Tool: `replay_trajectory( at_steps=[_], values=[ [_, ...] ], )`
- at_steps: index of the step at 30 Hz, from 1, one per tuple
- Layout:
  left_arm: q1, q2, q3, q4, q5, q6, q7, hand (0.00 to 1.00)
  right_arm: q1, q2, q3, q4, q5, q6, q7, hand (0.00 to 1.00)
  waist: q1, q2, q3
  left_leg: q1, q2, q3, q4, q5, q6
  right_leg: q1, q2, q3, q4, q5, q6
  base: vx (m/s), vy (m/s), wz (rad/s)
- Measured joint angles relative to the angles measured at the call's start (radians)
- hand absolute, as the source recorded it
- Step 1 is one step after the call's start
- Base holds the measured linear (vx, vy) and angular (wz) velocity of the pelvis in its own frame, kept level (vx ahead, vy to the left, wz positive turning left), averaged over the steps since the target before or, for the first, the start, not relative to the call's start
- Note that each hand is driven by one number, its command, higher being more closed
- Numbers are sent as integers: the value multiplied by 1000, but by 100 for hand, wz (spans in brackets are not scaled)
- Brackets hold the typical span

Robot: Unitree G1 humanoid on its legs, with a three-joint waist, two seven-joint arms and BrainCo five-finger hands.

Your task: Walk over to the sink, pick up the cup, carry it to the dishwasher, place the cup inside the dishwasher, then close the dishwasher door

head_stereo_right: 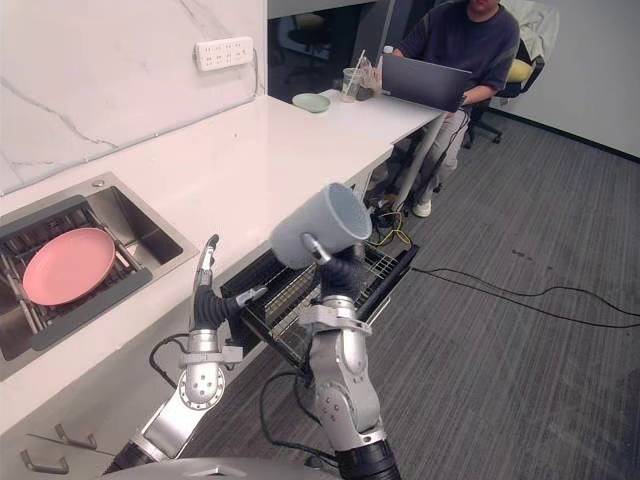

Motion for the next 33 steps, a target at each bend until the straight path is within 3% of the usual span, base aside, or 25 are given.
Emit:
replay_trajectory(
  at_steps=[4,7,8,12,15,20,21,28,33],
  values=[
    [23,0,2,39,-86,-37,-118,0,4,-1,-80,-37,0,-8,-33,100,-1,-1,12,-1,0,0,0,-5,-8,-1,0,1,0,0,0,0,0,0],
    [34,7,-12,87,-90,-54,-269,0,7,-9,-153,-34,-4,-7,-34,100,-1,-3,22,-13,0,0,0,-5,-8,-11,-1,1,0,-1,1,0,0,0],
    [34,22,-27,142,-91,-52,-377,0,7,-19,-190,-6,-31,-1,-33,100,-2,-4,28,-26,0,1,1,-5,-7,-24,-2,1,0,0,1,0,0,0],
    [19,75,-84,285,-98,-17,-508,0,-16,-99,-252,144,-78,41,-23,100,-5,-3,55,-51,0,0,6,-2,-7,-47,-3,3,-1,10,-2,0,0,0],
    [16,109,-78,372,-118,9,-529,0,-35,-148,-287,242,-115,79,6,100,-5,-1,75,-86,1,-2,21,3,0,-74,-3,1,-1,14,-4,-1,-7,2],
    [16,143,48,547,-130,24,-504,0,-147,-192,-310,419,-162,153,36,100,-1,5,144,-103,0,-37,21,15,0,-75,-4,-34,-1,15,-3,-21,-17,21],
    [13,148,95,591,-130,30,-476,0,-191,-200,-307,463,-207,183,47,100,10,6,170,-114,0,-51,21,22,-1,-79,-5,-46,-2,16,-3,-50,-6,30],
    [7,146,315,705,-224,27,-365,0,-438,-244,-288,678,-349,257,81,100,63,11,283,-191,-6,-99,20,61,5,-133,-12,-100,-3,31,-8,-40,7,26],
    [-3,138,398,704,-248,30,-334,0,-674,-388,-212,943,-354,314,160,100,116,19,379,-267,-12,-150,22,98,10,-183,-21,-138,-2,51,-14,-13,30,32]
  ],
)
